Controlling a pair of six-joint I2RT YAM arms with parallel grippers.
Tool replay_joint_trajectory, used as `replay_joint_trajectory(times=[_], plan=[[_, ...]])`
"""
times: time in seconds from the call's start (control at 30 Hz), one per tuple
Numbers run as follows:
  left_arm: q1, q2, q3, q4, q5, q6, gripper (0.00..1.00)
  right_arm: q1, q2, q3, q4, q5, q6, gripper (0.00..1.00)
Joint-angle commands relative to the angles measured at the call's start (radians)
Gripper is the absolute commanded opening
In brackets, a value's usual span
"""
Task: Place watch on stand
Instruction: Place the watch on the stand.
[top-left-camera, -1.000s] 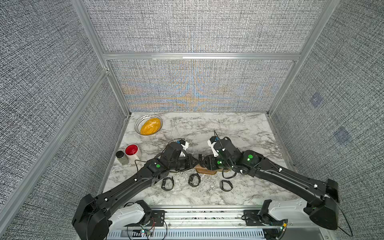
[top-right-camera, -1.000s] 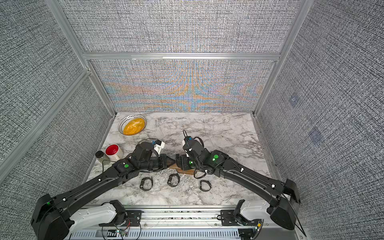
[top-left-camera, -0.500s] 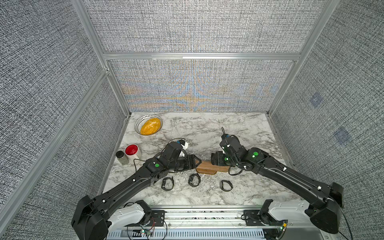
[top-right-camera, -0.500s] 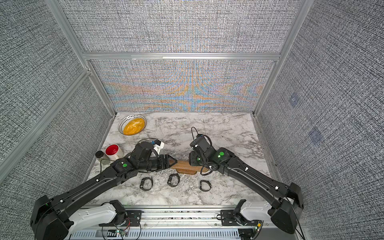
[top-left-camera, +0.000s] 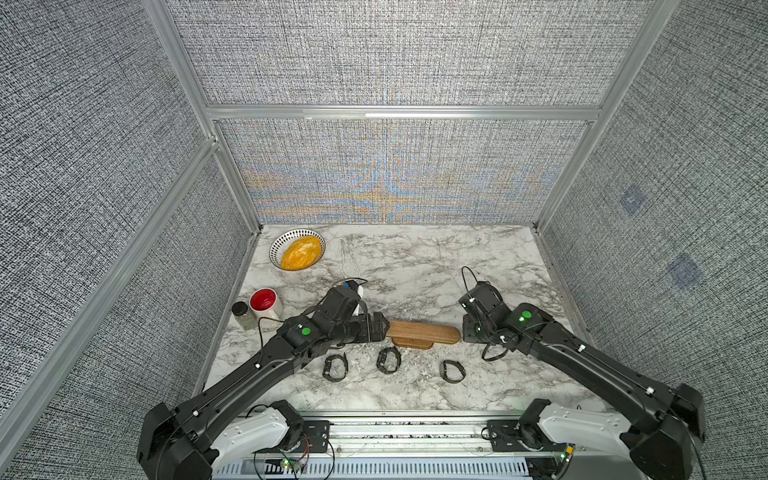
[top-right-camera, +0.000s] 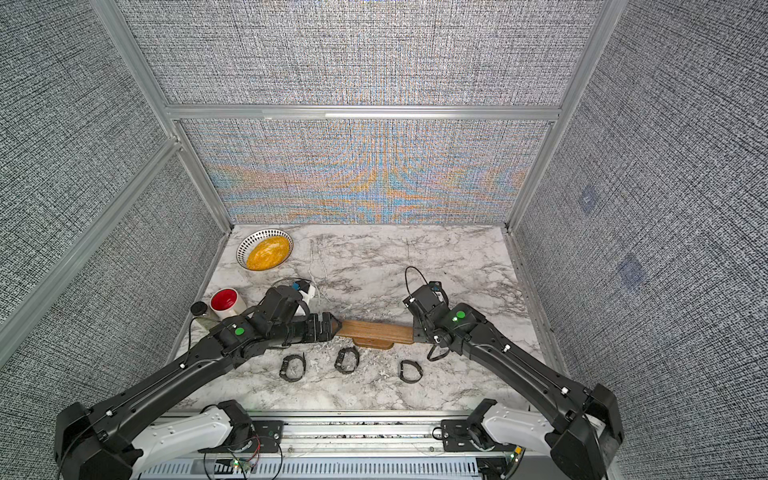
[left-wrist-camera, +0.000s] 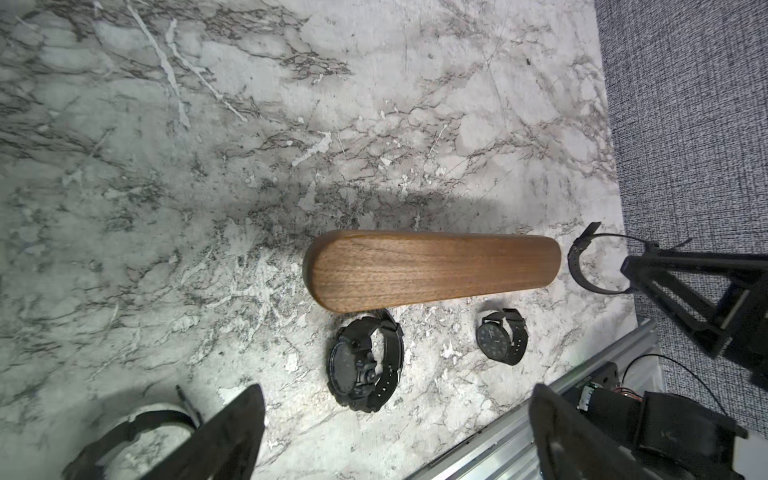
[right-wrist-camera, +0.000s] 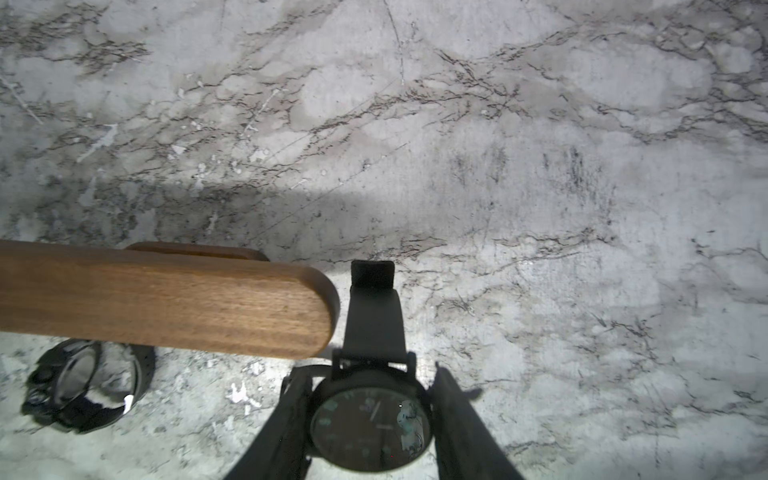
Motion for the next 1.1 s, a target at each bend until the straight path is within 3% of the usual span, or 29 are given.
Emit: replay_joint_trajectory(times=[0.0, 0.5, 1.07], plan=[[0.01, 0.015, -0.008, 0.009, -0.001, 0.026, 0.99, -0.003, -0.012, -0.032, 0.052, 0.007, -0.029, 0.0], [0.052, 0.102, -0.041, 0.122, 0.096, 0.004, 0.89, -0.003, 0.034, -0.122, 0.226, -0.068, -0.044, 0.0], [0.083, 0.176, -0.061, 0.203, 0.156, -0.023, 0.77, 0.023, 0.108, -0.089, 0.255, -0.078, -0.046, 0.0]])
